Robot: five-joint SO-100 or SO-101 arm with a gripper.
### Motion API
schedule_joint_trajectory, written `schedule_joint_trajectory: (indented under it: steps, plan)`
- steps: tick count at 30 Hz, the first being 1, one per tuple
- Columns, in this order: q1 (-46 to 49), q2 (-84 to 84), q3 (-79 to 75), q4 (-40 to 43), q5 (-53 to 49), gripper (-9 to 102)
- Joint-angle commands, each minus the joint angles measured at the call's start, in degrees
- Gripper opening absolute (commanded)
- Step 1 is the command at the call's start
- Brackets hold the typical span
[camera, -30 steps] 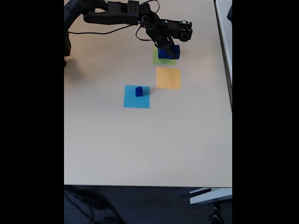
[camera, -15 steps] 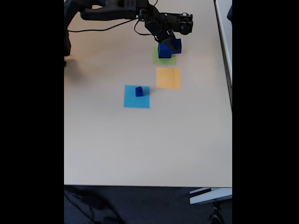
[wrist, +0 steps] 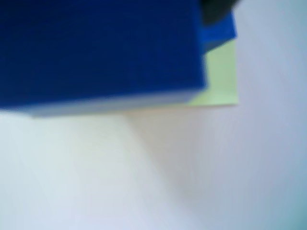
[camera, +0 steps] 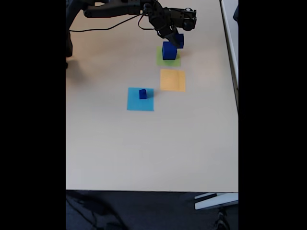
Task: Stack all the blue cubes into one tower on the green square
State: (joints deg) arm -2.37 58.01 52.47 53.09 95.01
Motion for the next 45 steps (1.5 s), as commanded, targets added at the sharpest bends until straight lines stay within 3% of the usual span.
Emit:
schedule_joint_trajectory:
  steps: [1, 45]
  plan:
    - [-1.2, 6.4, -4.2, 1.4, 0.9, 2]
    - [-3.2, 5.3, 0.3, 5.4, -0.3, 2]
